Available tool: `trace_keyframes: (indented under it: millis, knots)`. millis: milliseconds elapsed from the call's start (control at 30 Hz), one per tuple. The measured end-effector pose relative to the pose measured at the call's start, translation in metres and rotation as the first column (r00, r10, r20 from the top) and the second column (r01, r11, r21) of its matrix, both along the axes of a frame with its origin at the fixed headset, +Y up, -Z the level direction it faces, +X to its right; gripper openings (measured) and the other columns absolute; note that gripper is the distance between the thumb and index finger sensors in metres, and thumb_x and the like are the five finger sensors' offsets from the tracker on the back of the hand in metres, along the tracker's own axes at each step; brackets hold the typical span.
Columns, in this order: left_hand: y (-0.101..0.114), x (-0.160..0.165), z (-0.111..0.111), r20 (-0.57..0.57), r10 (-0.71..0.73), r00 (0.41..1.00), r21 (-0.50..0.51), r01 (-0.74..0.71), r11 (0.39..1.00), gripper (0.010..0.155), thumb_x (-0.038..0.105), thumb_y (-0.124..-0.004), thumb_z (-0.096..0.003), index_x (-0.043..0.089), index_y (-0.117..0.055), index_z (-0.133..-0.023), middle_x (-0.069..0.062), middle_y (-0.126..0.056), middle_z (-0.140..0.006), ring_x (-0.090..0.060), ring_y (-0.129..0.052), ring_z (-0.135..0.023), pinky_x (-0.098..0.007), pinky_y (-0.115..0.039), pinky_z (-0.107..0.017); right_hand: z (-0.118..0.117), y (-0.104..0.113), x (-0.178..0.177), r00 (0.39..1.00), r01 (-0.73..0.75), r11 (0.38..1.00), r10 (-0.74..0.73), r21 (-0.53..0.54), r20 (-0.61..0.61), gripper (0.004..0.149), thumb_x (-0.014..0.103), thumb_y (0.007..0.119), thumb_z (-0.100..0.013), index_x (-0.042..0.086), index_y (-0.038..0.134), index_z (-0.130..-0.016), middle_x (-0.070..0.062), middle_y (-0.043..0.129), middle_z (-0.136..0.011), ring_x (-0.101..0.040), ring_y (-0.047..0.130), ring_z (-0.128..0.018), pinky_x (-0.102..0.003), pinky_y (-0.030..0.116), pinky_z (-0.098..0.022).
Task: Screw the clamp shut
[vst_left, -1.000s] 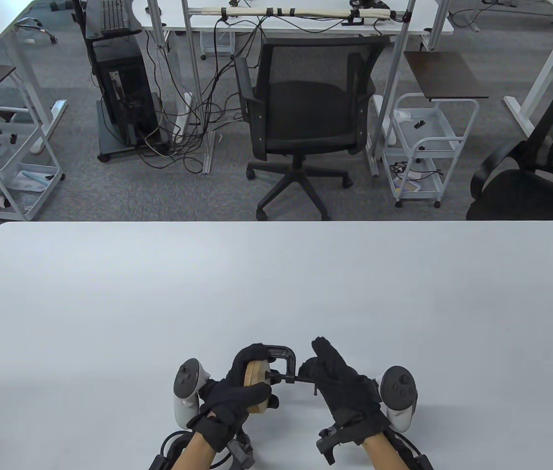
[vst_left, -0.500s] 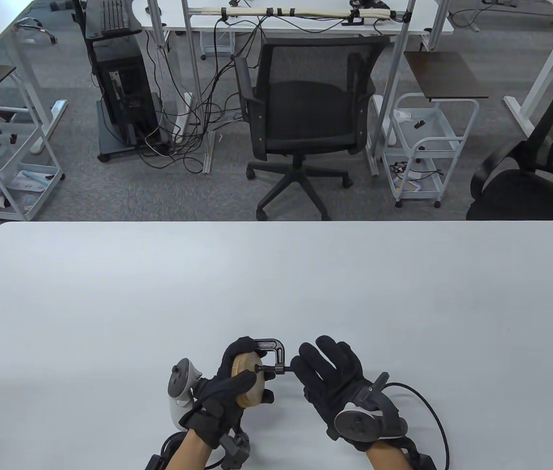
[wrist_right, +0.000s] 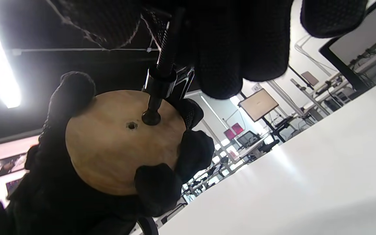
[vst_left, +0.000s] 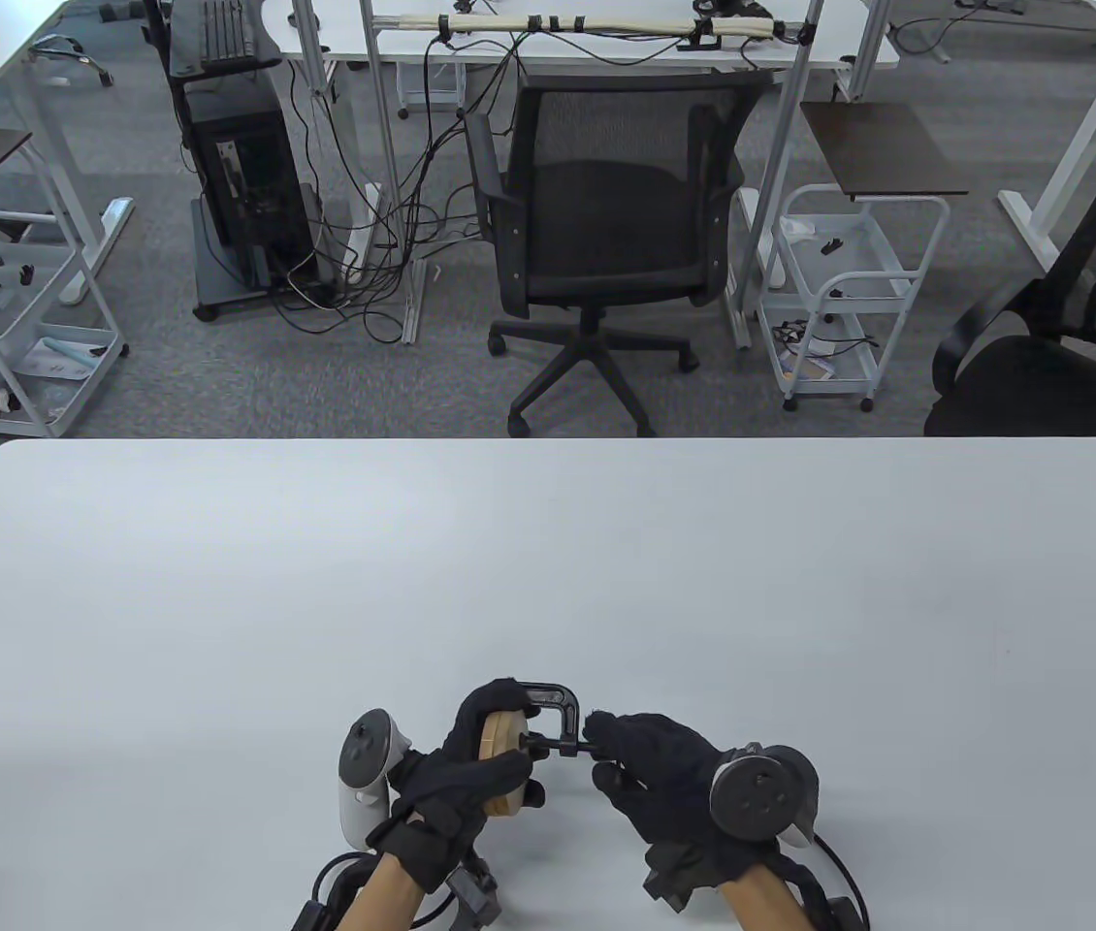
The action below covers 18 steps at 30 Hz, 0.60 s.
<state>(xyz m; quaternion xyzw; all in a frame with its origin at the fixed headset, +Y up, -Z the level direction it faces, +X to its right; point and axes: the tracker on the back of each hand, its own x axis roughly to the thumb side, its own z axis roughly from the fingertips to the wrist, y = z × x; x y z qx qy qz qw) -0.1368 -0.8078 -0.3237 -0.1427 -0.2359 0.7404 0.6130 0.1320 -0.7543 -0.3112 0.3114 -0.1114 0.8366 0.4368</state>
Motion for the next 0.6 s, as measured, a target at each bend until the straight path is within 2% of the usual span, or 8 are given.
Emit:
trace_keyframes:
  millis: [133, 200, 300, 367, 433, 500, 533, 600]
  knots:
    - [0.002, 0.006, 0.002, 0.023, -0.02, 1.0, 0.028, 0.019, 0.999, 0.089, 0.062, -0.091, -0.0502, 0.035, -0.035, -0.115, -0.004, -0.031, -0.124, -0.058, -0.05, -0.099, -0.063, -0.077, -0.056, -0.006, -0.005, 0.007, 0.991, 0.136, 0.98, -0.136, -0.146, 0.01, 0.061, 0.051, 0.074, -0.048, -0.001, 0.09, -0.076, -0.014, 0.107, -0.055, -0.039, 0.1, -0.055, -0.062, 0.073, -0.049]
    - [0.004, 0.008, 0.003, 0.028, -0.036, 0.999, 0.049, 0.034, 0.998, 0.089, 0.061, -0.091, -0.0502, 0.035, -0.035, -0.115, -0.004, -0.032, -0.124, -0.057, -0.05, -0.099, -0.064, -0.076, -0.057, -0.01, -0.011, 0.011, 0.97, 0.24, 0.937, -0.239, -0.252, 0.036, 0.059, 0.051, 0.076, -0.048, -0.001, 0.094, -0.07, -0.015, 0.109, -0.05, -0.039, 0.101, -0.052, -0.062, 0.074, -0.048]
    - [0.007, 0.009, 0.003, 0.033, -0.057, 0.998, 0.084, 0.054, 0.995, 0.09, 0.061, -0.092, -0.0491, 0.036, -0.036, -0.115, -0.003, -0.033, -0.124, -0.057, -0.05, -0.1, -0.064, -0.076, -0.057, -0.012, -0.019, 0.01, 0.949, 0.31, 0.881, -0.309, -0.356, 0.062, 0.056, 0.05, 0.077, -0.049, 0.0, 0.098, -0.063, -0.013, 0.111, -0.041, -0.037, 0.104, -0.046, -0.06, 0.077, -0.045]
    - [0.009, 0.008, 0.003, 0.031, -0.066, 0.997, 0.103, 0.062, 0.993, 0.089, 0.061, -0.092, -0.049, 0.036, -0.037, -0.114, -0.003, -0.033, -0.124, -0.057, -0.051, -0.1, -0.064, -0.076, -0.057, -0.014, -0.027, 0.009, 0.926, 0.355, 0.805, -0.372, -0.476, 0.062, 0.056, 0.049, 0.077, -0.049, -0.001, 0.098, -0.061, -0.013, 0.111, -0.039, -0.037, 0.104, -0.045, -0.059, 0.077, -0.045]
    - [0.009, 0.008, 0.004, 0.032, -0.061, 0.998, 0.102, 0.057, 0.993, 0.089, 0.06, -0.092, -0.0491, 0.036, -0.037, -0.114, -0.003, -0.033, -0.124, -0.057, -0.05, -0.1, -0.064, -0.075, -0.058, -0.015, -0.03, 0.008, 0.917, 0.368, 0.768, -0.394, -0.524, 0.066, 0.057, 0.049, 0.077, -0.049, -0.002, 0.099, -0.059, -0.013, 0.111, -0.036, -0.037, 0.104, -0.043, -0.059, 0.077, -0.044]
    - [0.01, 0.009, 0.004, 0.014, -0.078, 0.997, 0.109, 0.076, 0.991, 0.089, 0.06, -0.092, -0.049, 0.036, -0.037, -0.114, -0.003, -0.033, -0.124, -0.057, -0.049, -0.1, -0.065, -0.075, -0.058, -0.015, -0.031, 0.008, 0.926, 0.353, 0.774, -0.368, -0.525, 0.081, 0.056, 0.049, 0.078, -0.049, -0.002, 0.1, -0.055, -0.012, 0.11, -0.033, -0.037, 0.104, -0.042, -0.06, 0.077, -0.043]
    - [0.009, 0.009, 0.004, 0.007, -0.087, 0.996, 0.106, 0.086, 0.991, 0.089, 0.06, -0.092, -0.049, 0.036, -0.037, -0.114, -0.003, -0.033, -0.124, -0.057, -0.049, -0.1, -0.065, -0.075, -0.058, -0.016, -0.03, 0.009, 0.942, 0.324, 0.802, -0.322, -0.502, 0.093, 0.055, 0.049, 0.078, -0.049, -0.001, 0.1, -0.055, -0.012, 0.11, -0.034, -0.037, 0.104, -0.043, -0.06, 0.076, -0.043]
    - [0.006, 0.008, 0.003, -0.002, -0.089, 0.996, 0.083, 0.089, 0.993, 0.089, 0.061, -0.092, -0.0494, 0.035, -0.036, -0.114, -0.004, -0.033, -0.124, -0.057, -0.049, -0.1, -0.065, -0.075, -0.057, -0.014, -0.028, 0.01, 0.96, 0.28, 0.842, -0.26, -0.461, 0.107, 0.056, 0.051, 0.076, -0.049, 0.0, 0.097, -0.064, -0.014, 0.109, -0.044, -0.039, 0.101, -0.05, -0.061, 0.074, -0.046]
